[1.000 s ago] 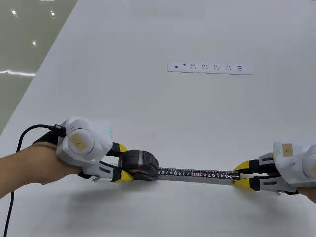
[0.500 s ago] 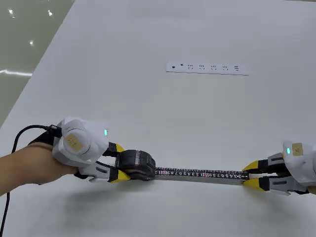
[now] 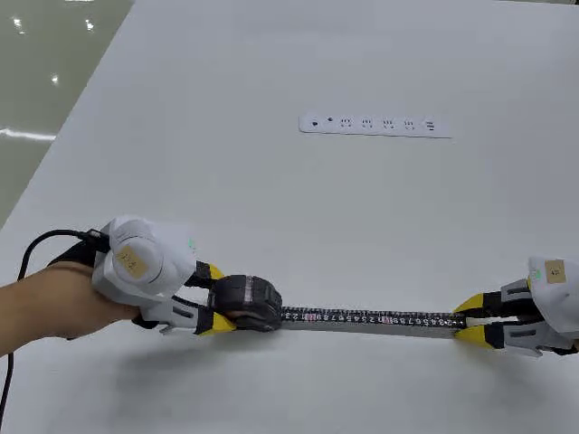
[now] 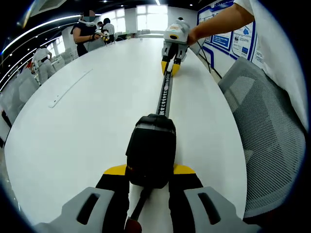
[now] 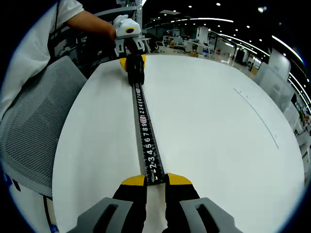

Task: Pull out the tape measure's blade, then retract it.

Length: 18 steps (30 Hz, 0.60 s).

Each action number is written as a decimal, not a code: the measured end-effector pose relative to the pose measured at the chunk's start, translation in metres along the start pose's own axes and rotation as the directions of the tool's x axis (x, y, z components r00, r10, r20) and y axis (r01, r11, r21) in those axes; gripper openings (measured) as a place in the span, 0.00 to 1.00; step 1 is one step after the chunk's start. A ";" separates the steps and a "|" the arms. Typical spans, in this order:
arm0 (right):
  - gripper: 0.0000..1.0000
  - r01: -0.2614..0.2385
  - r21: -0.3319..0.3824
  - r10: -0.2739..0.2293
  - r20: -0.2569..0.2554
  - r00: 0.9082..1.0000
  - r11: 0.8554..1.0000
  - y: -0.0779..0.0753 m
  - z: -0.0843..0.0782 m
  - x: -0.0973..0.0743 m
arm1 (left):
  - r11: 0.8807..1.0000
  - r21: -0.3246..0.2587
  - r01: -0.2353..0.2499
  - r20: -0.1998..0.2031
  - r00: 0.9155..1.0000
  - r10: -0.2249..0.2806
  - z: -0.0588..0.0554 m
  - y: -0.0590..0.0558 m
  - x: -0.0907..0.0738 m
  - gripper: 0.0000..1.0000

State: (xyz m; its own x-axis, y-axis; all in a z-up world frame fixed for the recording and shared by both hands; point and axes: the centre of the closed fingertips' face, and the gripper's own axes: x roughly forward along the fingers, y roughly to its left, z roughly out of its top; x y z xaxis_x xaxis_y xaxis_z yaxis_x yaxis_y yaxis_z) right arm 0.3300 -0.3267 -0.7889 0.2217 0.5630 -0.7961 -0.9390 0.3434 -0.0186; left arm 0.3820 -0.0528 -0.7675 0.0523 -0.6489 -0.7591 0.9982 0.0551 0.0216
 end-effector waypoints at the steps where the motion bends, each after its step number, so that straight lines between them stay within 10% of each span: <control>1: 0.11 0.001 0.002 -0.001 -0.003 1.000 1.000 -0.001 -0.003 -0.001 | 1.000 0.000 -0.002 0.000 1.000 0.002 0.000 0.000 0.000 0.25; 18: 0.12 0.002 0.016 -0.002 -0.018 1.000 1.000 -0.004 -0.002 -0.002 | 0.999 -0.039 -0.035 -0.005 0.999 0.035 0.001 0.000 0.001 0.27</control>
State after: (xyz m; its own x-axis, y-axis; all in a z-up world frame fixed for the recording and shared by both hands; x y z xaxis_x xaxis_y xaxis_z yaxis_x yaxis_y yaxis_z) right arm 0.3329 -0.3309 -0.7889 0.2185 0.5491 -0.8067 -0.9343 0.3562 -0.0106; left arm 0.3818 -0.0545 -0.7674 0.0870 -0.6426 -0.7613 0.9940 0.1071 0.0232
